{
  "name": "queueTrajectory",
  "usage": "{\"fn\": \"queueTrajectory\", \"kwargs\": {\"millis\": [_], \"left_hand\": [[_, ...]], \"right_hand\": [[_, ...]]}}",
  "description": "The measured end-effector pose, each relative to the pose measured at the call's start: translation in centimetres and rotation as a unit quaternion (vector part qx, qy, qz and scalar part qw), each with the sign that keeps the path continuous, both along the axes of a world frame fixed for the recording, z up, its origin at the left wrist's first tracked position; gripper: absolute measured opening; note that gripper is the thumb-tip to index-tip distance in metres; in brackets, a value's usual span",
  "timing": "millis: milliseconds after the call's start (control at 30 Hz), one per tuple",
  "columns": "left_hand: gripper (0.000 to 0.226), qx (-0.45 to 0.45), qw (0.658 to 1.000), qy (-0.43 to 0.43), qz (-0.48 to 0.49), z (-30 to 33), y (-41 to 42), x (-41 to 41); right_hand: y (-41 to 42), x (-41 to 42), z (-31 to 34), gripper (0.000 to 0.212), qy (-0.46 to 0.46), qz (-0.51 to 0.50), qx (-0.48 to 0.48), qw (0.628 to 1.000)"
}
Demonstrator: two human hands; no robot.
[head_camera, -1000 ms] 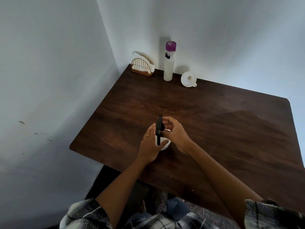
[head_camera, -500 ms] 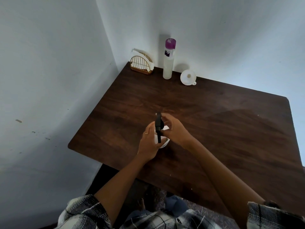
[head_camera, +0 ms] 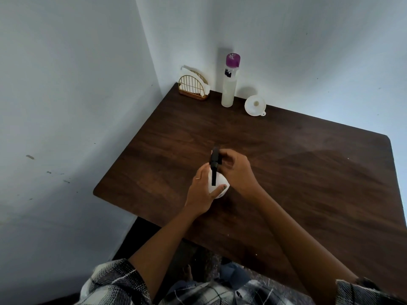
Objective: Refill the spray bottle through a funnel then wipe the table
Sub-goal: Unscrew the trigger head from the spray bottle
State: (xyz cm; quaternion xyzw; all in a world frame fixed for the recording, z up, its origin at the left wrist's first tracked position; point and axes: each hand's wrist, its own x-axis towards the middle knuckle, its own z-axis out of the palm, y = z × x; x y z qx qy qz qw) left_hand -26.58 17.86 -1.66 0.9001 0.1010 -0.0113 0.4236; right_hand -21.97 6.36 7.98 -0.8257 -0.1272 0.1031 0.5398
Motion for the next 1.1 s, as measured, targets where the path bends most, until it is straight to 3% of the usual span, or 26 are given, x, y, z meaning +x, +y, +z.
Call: {"fn": "queueTrajectory", "kwargs": {"millis": [367, 667, 900, 1100], "left_hand": [[0.079, 0.002, 0.999, -0.033, -0.021, -0.1, 0.3, -0.3], [0.081, 0.003, 0.999, -0.025, -0.021, 0.0, 0.3, -0.2], [0.080, 0.006, 0.999, -0.030, -0.023, -0.2, 0.5, 0.1], [0.081, 0.010, 0.999, -0.031, -0.026, 0.6, 0.6, 0.5]], "right_hand": [[1.0, 1.5, 8.2, 0.037, -0.114, -0.120, 0.070, 0.984], [1.4, 2.6, 10.1, 0.037, -0.129, -0.177, 0.112, 0.969], [-0.3, 5.0, 11.8, 0.027, -0.106, -0.238, 0.135, 0.956], [-3.0, 7.9, 8.9, 0.042, -0.025, -0.262, 0.031, 0.964]]}}
